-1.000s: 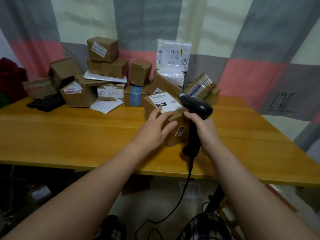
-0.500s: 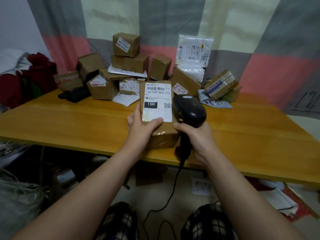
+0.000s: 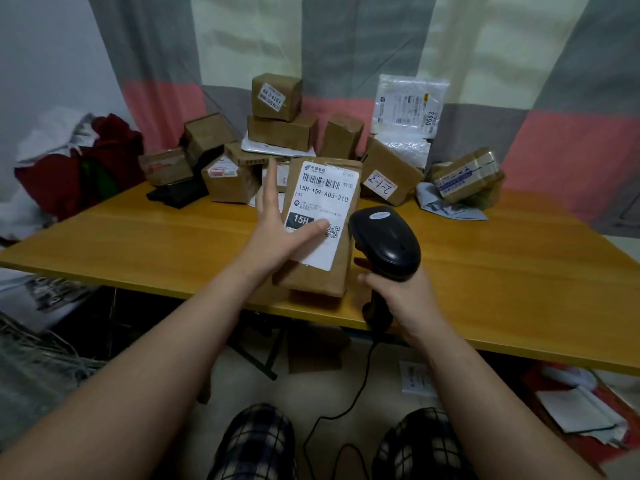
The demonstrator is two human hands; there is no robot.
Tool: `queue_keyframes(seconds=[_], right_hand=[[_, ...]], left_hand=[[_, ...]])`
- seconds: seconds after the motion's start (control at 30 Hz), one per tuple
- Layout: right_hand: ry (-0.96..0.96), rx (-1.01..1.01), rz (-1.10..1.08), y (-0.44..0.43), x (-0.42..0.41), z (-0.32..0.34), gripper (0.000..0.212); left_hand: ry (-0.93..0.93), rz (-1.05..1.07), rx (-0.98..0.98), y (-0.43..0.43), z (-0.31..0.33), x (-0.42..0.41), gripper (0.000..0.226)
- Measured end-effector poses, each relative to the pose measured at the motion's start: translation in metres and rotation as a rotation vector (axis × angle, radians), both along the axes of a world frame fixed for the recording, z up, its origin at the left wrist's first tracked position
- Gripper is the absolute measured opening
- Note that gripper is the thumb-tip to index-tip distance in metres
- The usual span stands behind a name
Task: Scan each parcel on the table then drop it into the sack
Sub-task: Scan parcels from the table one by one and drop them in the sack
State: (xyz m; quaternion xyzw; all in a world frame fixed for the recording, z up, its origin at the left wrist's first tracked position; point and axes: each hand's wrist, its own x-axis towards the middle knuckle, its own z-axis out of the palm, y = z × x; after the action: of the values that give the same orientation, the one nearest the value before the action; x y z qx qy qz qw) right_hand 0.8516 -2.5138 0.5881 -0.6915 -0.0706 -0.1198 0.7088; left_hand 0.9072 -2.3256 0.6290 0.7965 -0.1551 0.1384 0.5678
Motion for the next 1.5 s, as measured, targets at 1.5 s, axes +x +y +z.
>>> queue_keyframes(seconds=[1.5], right_hand=[[-0.132, -0.303, -0.247, 0.014, -0.077, 0.045, 0.016]], left_hand=[[-0.284, 0.158, 0.494, 0.012, 0.029, -0.021, 0.088]])
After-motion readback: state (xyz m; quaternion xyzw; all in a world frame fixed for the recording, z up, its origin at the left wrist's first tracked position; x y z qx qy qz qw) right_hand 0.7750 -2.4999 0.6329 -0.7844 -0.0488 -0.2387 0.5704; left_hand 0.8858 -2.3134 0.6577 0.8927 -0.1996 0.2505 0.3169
